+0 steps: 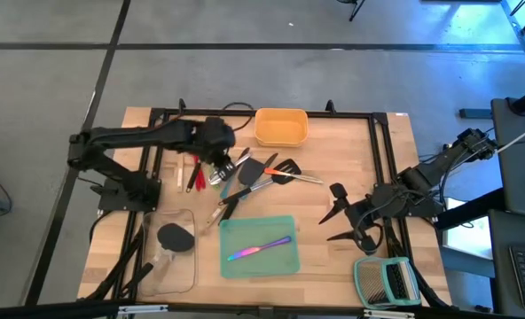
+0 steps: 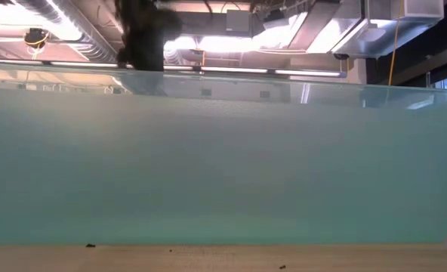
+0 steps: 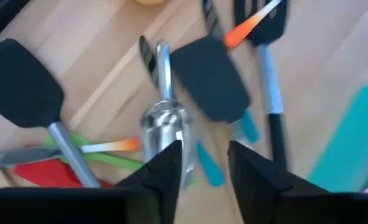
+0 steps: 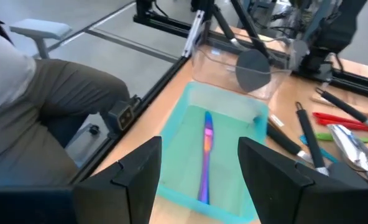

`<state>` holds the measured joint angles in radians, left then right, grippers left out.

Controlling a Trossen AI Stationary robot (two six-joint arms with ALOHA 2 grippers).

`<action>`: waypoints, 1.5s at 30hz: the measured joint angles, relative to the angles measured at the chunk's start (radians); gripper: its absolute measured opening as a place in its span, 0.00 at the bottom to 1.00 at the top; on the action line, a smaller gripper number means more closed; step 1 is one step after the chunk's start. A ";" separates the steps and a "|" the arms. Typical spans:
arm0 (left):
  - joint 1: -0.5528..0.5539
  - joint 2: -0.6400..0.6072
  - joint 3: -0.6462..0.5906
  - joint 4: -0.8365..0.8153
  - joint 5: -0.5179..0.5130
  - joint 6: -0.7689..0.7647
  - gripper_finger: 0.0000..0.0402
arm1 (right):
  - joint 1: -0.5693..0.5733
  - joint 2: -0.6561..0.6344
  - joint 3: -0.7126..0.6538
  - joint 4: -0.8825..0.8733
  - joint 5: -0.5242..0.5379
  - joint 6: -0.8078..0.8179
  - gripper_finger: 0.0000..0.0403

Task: Pick & Place Kitchen Items
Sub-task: Put the steel scope into the yellow bin

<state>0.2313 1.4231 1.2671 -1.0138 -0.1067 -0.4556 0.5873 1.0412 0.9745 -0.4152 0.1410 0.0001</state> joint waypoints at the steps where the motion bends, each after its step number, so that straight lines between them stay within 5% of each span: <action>1: 0.024 0.023 0.000 -0.008 0.014 0.032 0.36 | 0.000 0.000 0.000 -0.006 0.014 0.000 0.54; 12: 0.155 0.289 0.000 0.040 0.040 0.082 0.47 | 0.000 0.000 0.000 -0.015 0.040 0.004 0.54; 45: 0.174 0.460 -0.001 0.082 0.105 0.090 0.49 | 0.000 0.000 0.000 -0.013 0.042 0.000 0.54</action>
<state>0.4055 1.8832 1.2663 -0.9317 -0.0012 -0.3655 0.5869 1.0412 0.9745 -0.4286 0.1829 0.0002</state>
